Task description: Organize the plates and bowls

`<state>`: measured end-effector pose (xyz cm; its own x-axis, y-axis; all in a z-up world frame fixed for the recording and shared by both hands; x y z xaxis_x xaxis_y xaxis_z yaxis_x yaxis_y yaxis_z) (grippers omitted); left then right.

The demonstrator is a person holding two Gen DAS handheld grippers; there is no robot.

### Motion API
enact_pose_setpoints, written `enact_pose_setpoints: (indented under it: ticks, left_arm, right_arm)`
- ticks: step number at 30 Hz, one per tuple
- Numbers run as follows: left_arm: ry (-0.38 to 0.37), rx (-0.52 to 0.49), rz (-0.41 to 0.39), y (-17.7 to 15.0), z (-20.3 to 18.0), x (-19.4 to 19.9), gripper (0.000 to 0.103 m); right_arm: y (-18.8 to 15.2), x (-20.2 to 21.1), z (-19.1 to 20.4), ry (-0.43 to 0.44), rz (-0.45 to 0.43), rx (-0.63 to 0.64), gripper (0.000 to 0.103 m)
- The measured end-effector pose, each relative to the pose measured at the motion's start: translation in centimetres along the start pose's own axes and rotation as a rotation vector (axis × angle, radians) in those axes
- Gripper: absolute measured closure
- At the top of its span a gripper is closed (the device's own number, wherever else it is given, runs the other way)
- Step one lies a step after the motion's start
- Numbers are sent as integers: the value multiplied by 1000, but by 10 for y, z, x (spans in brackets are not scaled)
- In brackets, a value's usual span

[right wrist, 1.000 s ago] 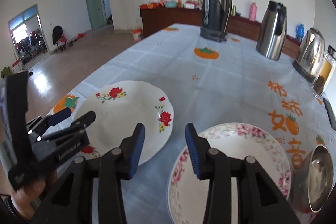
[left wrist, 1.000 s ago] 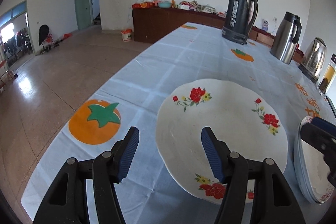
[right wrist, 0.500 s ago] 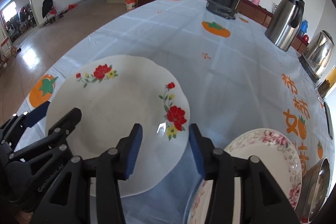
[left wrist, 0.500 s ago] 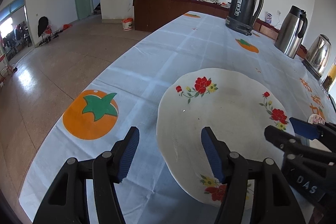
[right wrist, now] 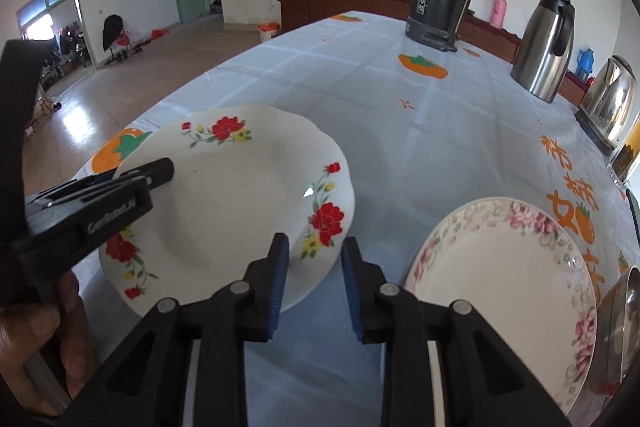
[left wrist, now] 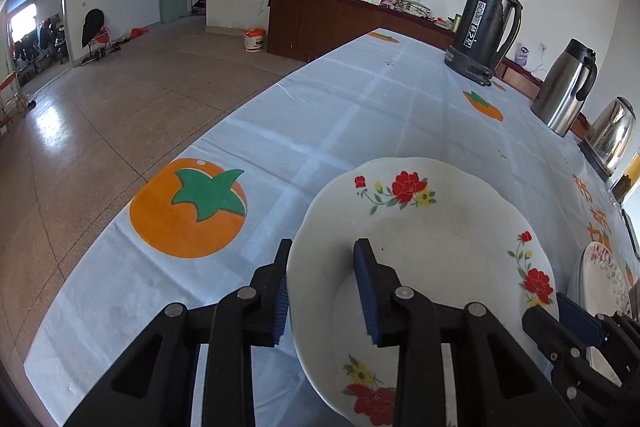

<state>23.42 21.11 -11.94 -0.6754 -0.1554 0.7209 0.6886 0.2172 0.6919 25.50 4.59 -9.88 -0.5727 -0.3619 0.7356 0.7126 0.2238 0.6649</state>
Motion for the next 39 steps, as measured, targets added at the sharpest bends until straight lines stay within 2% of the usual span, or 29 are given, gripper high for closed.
enact_pose_setpoints:
  ticks: [6,11,18,39]
  left_arm:
    - [5,-2,-11,0,0,1,70]
    - [9,-13,-17,1,-2,1,70]
    - [-17,20,-74,1,5,13,70]
    - [37,-37,-190,6,-4,34,70]
  right_arm:
    - [-8,6,3,14,-66,14,76]
    - [-7,9,2,28,-81,1,76]
    - [-7,21,9,15,-151,40,76]
    - [-5,35,3,46,-228,10,76]
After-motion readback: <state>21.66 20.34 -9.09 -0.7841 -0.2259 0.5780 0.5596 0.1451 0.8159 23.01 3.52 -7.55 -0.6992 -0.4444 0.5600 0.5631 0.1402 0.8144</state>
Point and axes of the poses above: each gripper's, at about its wrist camera, not at the fingertips, and x roughly against the way its jaws point, z to its left, y to its top, the point moved 6 cm from there along -x, roughly the way its jaws point, and after that the axes turned 9 degrees about -x, right-handed, at the moved point
